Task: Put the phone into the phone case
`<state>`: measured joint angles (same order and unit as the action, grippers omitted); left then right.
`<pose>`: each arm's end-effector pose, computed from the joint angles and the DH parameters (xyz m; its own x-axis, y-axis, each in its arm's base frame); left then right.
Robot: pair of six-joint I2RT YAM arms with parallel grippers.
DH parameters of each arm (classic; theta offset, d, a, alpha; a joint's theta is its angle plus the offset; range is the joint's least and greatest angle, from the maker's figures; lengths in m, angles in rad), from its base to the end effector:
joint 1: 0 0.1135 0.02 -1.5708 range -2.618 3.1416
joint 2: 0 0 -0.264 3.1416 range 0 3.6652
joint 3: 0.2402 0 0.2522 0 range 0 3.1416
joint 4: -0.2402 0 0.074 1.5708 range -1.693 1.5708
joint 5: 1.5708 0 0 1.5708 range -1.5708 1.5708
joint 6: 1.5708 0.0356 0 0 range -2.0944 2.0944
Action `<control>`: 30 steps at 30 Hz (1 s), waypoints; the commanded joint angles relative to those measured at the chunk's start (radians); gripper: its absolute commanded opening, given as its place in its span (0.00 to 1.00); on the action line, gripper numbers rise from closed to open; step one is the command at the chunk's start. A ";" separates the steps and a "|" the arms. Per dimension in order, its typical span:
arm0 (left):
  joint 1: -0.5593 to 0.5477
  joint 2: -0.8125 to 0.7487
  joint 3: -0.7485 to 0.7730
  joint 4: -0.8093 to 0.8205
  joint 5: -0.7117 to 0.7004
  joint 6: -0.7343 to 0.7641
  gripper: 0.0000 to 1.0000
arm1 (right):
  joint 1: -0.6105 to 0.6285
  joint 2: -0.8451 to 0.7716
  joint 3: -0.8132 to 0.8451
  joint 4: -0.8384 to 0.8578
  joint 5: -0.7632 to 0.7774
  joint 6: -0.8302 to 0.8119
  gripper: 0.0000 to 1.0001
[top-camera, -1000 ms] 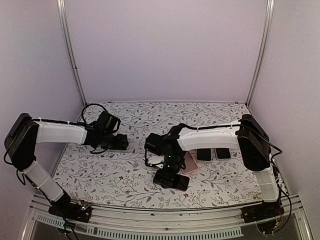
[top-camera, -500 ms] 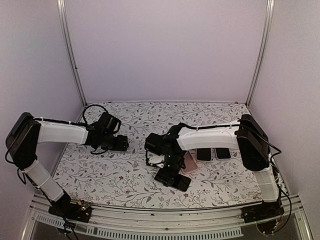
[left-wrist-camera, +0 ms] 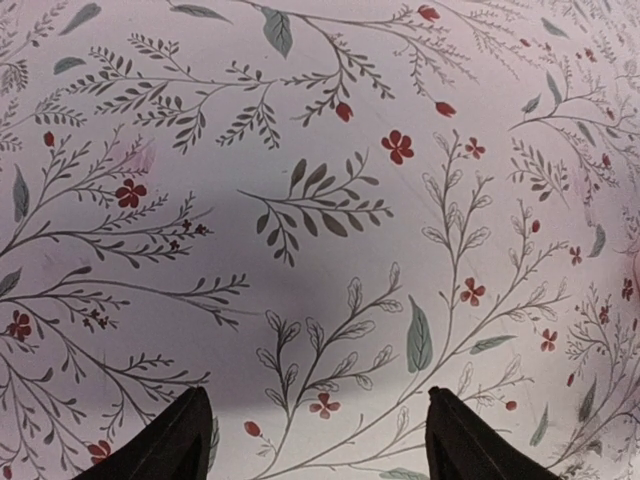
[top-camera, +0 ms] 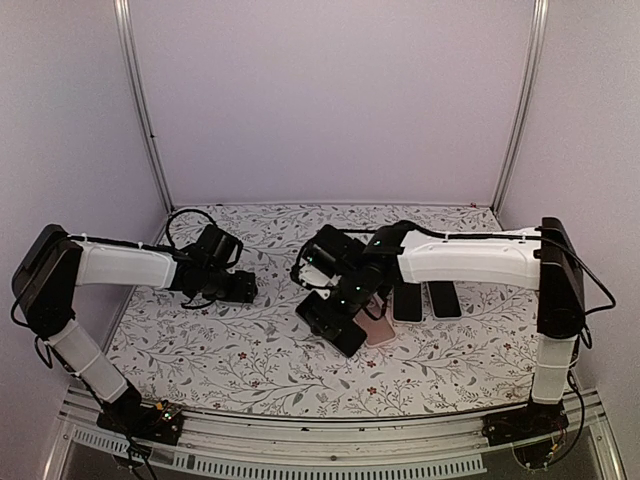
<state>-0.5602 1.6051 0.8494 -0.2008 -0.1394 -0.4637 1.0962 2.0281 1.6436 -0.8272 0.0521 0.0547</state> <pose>0.2665 -0.1613 0.1637 -0.8242 -0.0059 -0.5663 0.1003 0.9826 -0.1562 0.1957 0.3769 0.2115 -0.4753 -0.8056 -0.3536 -0.8552 0.5175 -0.0295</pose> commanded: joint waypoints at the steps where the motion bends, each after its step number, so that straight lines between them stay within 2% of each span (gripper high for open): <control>1: 0.002 0.003 0.012 0.000 0.000 0.008 0.74 | -0.062 -0.180 -0.116 0.237 0.127 0.169 0.45; 3: 0.003 0.002 0.008 0.003 0.002 0.007 0.74 | -0.096 -0.226 -0.209 0.325 0.157 0.252 0.43; 5: 0.003 0.003 0.008 0.005 0.006 0.005 0.75 | -0.124 -0.275 -0.298 0.415 0.192 0.332 0.33; 8: 0.003 0.001 0.007 0.004 0.008 0.006 0.75 | -0.132 -0.317 -0.385 0.494 0.286 0.398 0.36; 12: 0.003 0.000 0.002 0.008 0.004 0.011 0.74 | -0.135 -0.337 -0.475 0.563 0.345 0.456 0.35; 17: 0.003 0.007 -0.001 0.016 0.015 0.005 0.74 | -0.142 -0.311 -0.519 0.594 0.333 0.506 0.33; 23: 0.003 0.000 -0.007 0.016 0.007 0.011 0.75 | -0.159 -0.292 -0.562 0.630 0.282 0.481 0.27; 27: 0.003 -0.003 -0.012 0.014 0.004 0.010 0.74 | -0.160 -0.265 -0.556 0.599 0.240 0.469 0.21; 30: 0.005 -0.003 -0.019 0.020 0.006 0.007 0.75 | -0.160 -0.255 -0.559 0.570 0.269 0.466 0.20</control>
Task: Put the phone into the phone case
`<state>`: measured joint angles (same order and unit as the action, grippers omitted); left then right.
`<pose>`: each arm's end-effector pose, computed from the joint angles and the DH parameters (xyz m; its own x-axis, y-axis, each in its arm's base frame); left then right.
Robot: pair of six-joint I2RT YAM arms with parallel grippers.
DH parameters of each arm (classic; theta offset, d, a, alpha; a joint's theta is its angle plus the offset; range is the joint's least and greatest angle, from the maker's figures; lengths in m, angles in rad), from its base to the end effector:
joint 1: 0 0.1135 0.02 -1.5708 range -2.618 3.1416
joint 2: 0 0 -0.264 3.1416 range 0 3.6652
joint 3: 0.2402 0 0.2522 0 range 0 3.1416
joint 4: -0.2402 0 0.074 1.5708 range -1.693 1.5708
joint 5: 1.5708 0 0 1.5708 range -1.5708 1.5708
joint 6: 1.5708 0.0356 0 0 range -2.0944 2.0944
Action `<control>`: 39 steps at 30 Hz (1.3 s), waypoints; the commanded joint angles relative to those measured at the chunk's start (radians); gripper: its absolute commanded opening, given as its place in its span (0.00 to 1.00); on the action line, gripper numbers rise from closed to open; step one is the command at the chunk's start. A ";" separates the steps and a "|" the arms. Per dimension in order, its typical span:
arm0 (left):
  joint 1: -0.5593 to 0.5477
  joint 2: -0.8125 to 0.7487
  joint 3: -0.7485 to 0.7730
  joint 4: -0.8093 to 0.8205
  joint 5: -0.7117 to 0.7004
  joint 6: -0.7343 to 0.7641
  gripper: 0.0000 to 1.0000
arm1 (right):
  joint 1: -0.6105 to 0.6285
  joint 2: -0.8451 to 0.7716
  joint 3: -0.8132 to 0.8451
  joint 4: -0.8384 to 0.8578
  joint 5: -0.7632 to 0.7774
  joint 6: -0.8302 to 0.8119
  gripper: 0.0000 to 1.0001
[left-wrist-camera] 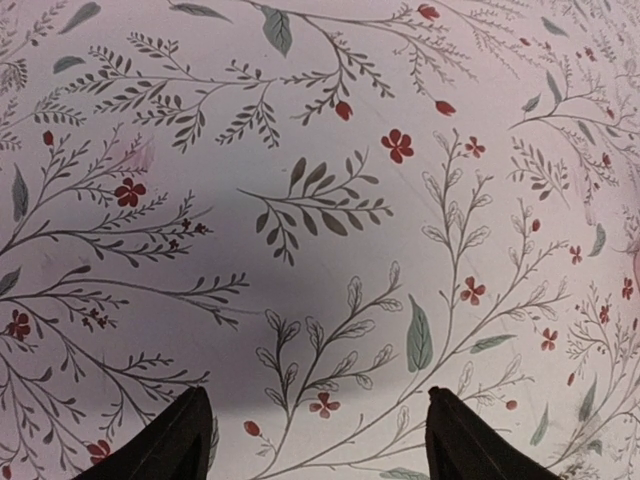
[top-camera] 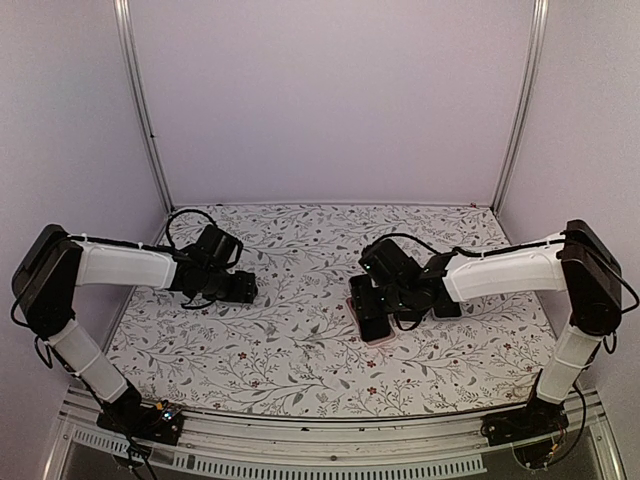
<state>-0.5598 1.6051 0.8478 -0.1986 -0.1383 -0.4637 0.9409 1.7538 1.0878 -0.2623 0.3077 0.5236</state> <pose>0.2664 -0.1612 0.1634 -0.8242 -0.0063 -0.5663 0.1006 0.9824 -0.1573 0.2222 0.2865 0.1825 -0.7400 -0.2062 -0.6402 -0.3386 0.9367 0.0896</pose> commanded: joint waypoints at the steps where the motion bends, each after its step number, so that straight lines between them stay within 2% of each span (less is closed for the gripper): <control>1: 0.004 -0.001 -0.017 0.018 0.007 0.007 0.75 | -0.004 0.019 0.001 -0.002 0.023 -0.013 0.20; 5: 0.005 0.006 -0.009 0.014 0.007 0.010 0.75 | -0.005 0.037 0.022 -0.042 0.070 -0.060 0.19; 12: 0.005 0.007 -0.011 0.018 0.009 0.005 0.75 | -0.005 0.036 0.052 -0.044 0.059 -0.145 0.18; 26: 0.005 0.011 -0.014 0.016 0.006 0.005 0.74 | -0.004 0.091 0.036 -0.131 -0.045 -0.131 0.20; 32: 0.004 0.012 -0.018 0.014 0.007 0.002 0.75 | -0.020 0.167 0.114 -0.245 -0.086 -0.153 0.28; 36: 0.005 0.009 -0.020 0.010 0.001 0.001 0.75 | -0.025 0.169 0.100 -0.246 -0.082 -0.141 0.32; 39: 0.005 0.007 -0.025 0.013 0.002 0.001 0.74 | -0.031 0.180 0.095 -0.246 -0.090 -0.128 0.39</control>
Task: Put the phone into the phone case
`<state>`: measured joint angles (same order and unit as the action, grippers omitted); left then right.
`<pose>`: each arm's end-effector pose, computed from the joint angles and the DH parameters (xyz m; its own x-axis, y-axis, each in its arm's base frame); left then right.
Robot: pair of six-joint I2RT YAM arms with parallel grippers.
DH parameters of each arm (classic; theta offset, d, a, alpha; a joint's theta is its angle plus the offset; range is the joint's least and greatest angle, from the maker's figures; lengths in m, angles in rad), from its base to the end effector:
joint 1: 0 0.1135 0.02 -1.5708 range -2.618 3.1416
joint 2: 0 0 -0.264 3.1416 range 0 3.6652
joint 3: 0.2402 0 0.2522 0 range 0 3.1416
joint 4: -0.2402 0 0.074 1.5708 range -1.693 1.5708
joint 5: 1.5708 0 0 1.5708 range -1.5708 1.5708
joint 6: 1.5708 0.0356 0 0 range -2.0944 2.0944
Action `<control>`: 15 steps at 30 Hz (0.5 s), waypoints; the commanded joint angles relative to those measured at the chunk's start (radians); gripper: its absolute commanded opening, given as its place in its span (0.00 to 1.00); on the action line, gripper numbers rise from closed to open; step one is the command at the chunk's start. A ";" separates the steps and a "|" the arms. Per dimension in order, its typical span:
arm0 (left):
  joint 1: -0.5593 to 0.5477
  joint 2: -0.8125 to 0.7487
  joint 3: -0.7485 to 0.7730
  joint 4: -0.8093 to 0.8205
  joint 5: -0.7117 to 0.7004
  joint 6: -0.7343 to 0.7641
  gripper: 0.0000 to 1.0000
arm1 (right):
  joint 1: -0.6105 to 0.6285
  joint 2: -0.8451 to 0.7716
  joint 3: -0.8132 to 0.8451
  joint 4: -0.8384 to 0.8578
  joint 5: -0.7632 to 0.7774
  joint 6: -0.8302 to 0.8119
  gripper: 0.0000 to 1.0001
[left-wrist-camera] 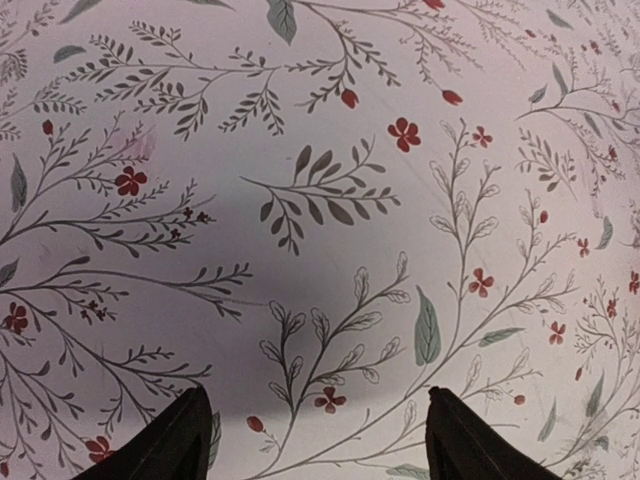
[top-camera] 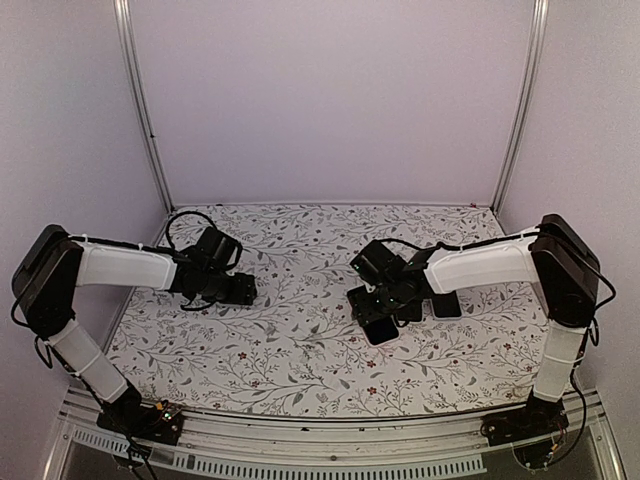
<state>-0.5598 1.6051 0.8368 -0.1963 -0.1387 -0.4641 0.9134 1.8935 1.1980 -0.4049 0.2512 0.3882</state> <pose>0.2646 -0.1600 0.1605 -0.8283 -0.0041 -0.5603 0.0989 0.9832 -0.1534 0.2388 0.2949 0.1563 -0.7683 -0.3953 -0.5034 -0.4398 0.8975 -0.0335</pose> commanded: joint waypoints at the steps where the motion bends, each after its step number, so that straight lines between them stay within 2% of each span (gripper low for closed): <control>1: 0.005 0.007 -0.013 0.011 0.004 0.002 0.75 | -0.004 0.043 -0.015 -0.105 -0.035 0.012 0.43; 4: 0.005 0.007 -0.013 0.010 0.006 0.002 0.75 | -0.003 0.042 -0.010 -0.109 -0.031 0.018 0.66; 7: 0.004 0.009 -0.010 0.008 0.003 0.008 0.75 | -0.003 0.031 0.003 -0.127 -0.028 0.017 0.83; 11: 0.004 0.014 -0.003 0.005 0.004 0.010 0.75 | -0.004 0.021 0.013 -0.162 -0.026 0.018 0.92; 15: 0.005 0.020 0.001 0.006 0.011 0.009 0.75 | -0.003 -0.001 0.008 -0.204 -0.055 0.025 0.95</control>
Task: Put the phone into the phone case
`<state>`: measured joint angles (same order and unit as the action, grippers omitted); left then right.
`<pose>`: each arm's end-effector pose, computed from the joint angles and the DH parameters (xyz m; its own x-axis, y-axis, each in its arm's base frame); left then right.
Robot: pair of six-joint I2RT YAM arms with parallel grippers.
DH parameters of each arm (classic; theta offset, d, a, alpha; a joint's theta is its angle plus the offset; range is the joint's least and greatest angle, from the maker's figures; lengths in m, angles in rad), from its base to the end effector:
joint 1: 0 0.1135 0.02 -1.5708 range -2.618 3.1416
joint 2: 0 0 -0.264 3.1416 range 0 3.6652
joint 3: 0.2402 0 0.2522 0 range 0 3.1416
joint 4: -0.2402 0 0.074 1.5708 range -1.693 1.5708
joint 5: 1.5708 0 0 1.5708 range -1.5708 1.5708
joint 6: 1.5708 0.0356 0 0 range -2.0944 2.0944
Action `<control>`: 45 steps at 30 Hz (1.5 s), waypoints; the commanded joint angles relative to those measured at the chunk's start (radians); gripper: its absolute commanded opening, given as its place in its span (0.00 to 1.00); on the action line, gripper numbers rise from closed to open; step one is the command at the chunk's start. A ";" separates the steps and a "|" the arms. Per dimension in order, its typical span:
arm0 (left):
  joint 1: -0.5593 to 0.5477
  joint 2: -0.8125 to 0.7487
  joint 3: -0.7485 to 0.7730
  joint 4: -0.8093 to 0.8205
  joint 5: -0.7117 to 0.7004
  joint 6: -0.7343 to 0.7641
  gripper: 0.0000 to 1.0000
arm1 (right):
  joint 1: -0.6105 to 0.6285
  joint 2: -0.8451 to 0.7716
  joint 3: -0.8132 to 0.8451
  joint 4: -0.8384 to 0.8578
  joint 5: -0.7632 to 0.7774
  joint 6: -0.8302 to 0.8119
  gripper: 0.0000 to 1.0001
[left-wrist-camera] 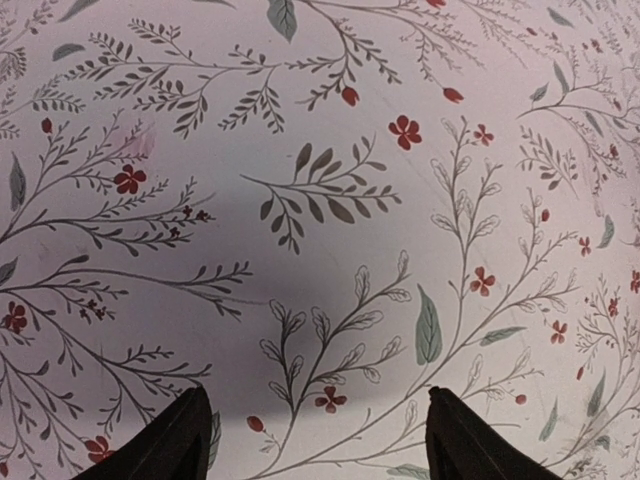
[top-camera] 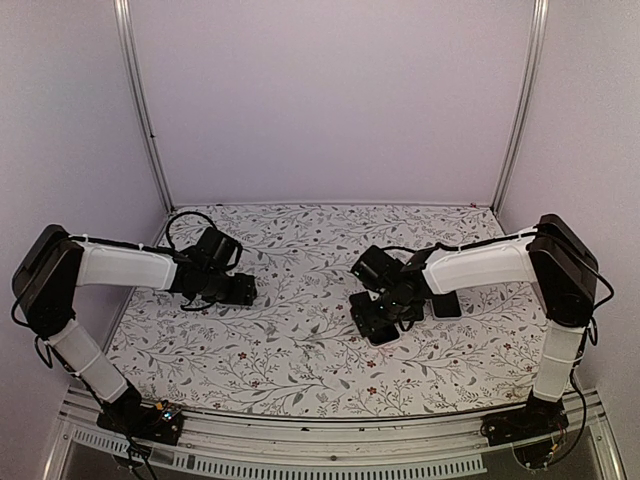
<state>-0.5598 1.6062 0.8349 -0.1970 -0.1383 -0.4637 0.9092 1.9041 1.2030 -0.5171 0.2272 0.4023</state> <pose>0.2642 -0.1598 0.1596 -0.8301 -0.0026 -0.5577 0.0990 0.9834 -0.1519 0.2335 0.2868 0.1488 -0.8128 -0.4229 -0.4005 -0.4376 0.8972 -0.0593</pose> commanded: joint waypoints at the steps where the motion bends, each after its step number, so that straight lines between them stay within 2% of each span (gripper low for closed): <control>1: 0.005 0.020 0.003 0.008 0.010 0.009 0.75 | 0.000 -0.016 -0.002 -0.101 -0.040 0.012 0.95; 8: 0.005 0.032 0.007 0.010 0.014 0.008 0.75 | 0.001 -0.034 -0.014 -0.105 -0.099 0.021 0.93; 15: 0.004 0.032 0.008 0.007 0.016 0.009 0.75 | 0.001 0.071 0.078 -0.101 -0.102 -0.028 0.94; 22: 0.005 0.024 -0.002 0.005 0.010 0.007 0.75 | -0.014 0.125 0.060 -0.082 -0.130 -0.041 0.93; 30: 0.004 0.030 0.020 0.001 0.029 -0.002 0.74 | -0.017 0.108 0.050 -0.067 -0.104 -0.050 0.61; 37: -0.031 0.071 0.077 -0.008 0.056 -0.009 0.74 | -0.015 0.054 0.011 -0.032 -0.102 -0.054 0.52; 41: -0.069 0.103 0.121 0.000 0.082 -0.015 0.74 | -0.014 0.000 -0.042 0.042 -0.173 -0.074 0.45; 45: -0.083 0.141 0.142 0.087 0.232 -0.043 0.74 | -0.010 -0.071 -0.103 0.150 -0.232 -0.105 0.44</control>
<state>-0.6247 1.7119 0.9459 -0.1902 -0.0467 -0.4759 0.9001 1.8942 1.1618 -0.4404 0.0788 0.3328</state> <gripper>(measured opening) 0.742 0.759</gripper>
